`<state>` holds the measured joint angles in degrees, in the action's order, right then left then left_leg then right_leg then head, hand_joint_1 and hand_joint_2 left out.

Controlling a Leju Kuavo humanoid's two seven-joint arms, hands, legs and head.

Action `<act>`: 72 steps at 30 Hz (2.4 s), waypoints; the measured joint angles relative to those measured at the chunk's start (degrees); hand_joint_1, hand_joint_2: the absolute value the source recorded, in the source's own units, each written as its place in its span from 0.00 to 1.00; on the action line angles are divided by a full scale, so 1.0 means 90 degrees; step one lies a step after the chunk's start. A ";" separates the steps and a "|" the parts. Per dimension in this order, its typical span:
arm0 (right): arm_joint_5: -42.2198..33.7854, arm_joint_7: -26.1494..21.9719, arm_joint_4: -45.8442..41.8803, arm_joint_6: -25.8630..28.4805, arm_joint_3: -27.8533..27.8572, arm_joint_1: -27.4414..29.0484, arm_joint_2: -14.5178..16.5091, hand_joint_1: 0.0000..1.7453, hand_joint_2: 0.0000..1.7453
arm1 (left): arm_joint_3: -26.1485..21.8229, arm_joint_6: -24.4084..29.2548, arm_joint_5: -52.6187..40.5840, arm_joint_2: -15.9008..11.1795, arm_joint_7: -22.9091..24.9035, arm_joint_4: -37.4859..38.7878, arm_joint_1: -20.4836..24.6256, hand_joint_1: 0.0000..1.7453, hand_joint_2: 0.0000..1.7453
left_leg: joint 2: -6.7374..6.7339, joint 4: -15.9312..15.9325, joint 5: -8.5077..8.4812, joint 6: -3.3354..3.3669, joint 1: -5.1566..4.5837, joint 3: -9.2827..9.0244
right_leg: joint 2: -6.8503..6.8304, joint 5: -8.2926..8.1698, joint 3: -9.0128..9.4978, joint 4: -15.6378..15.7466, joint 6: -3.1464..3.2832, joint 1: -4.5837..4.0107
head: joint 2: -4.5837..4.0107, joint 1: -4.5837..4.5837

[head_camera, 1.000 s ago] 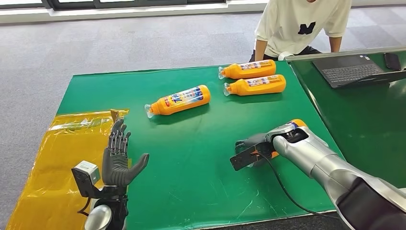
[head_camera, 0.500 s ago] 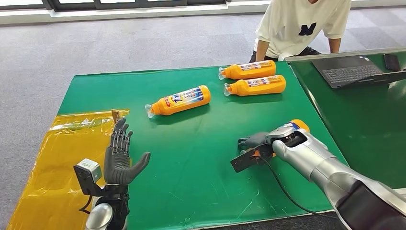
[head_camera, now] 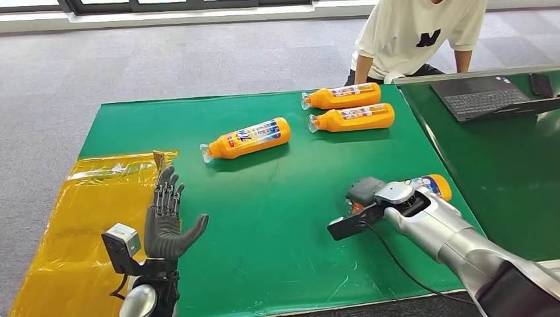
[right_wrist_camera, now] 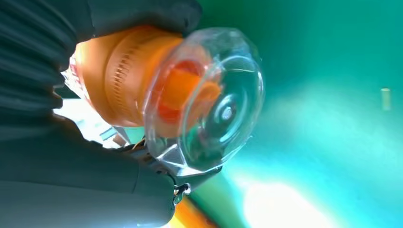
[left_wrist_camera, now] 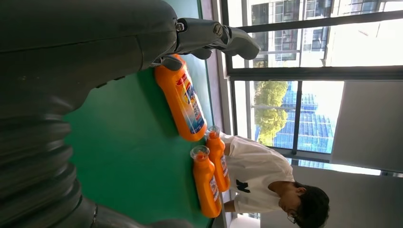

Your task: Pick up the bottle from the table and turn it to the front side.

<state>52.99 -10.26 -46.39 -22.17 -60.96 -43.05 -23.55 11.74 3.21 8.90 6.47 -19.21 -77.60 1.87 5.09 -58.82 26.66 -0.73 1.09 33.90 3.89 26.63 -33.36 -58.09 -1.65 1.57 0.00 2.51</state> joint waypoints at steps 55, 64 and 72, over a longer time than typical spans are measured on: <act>-0.3874 -0.2249 -0.2700 -0.2080 0.3963 0.1283 0.2456 1.00 1.00 | 0.0134 0.0163 -0.0202 0.0124 -0.0251 0.0167 0.0192 0.00 1.00 | -0.0051 0.0005 -0.0003 -0.0023 0.0006 0.0017 | 0.0054 -0.0014 -0.0043 -0.0002 0.0026 -0.0013 | 0.0000 0.0000; -0.3892 -0.2171 -0.3283 -0.2080 0.4048 0.0920 0.2950 1.00 1.00 | 0.0178 0.0180 -0.0228 0.0158 -0.0228 0.0163 0.0193 0.00 1.00 | -0.0060 0.0006 -0.0005 -0.0025 0.0007 0.0028 | 0.0057 -0.0014 -0.0057 -0.0005 0.0027 -0.0016 | 0.0000 0.0000; -0.2649 -0.1570 -0.3822 -0.2080 0.3906 0.0005 0.3158 1.00 1.00 | 0.0333 -0.0097 -0.0361 0.0196 -0.0144 0.0458 0.0471 0.00 0.00 | -0.0058 0.0004 -0.0012 -0.0022 0.0004 0.0036 | 0.0056 -0.0022 -0.0065 -0.0006 0.0022 -0.0005 | 0.0000 0.0000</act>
<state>29.15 -24.39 -80.78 -40.89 -25.81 -43.01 4.87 14.73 2.34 5.65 8.23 -20.51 -73.48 6.11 4.57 -58.78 26.56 -0.92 1.12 34.22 4.39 26.43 -33.94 -58.14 -1.45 1.52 0.00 2.51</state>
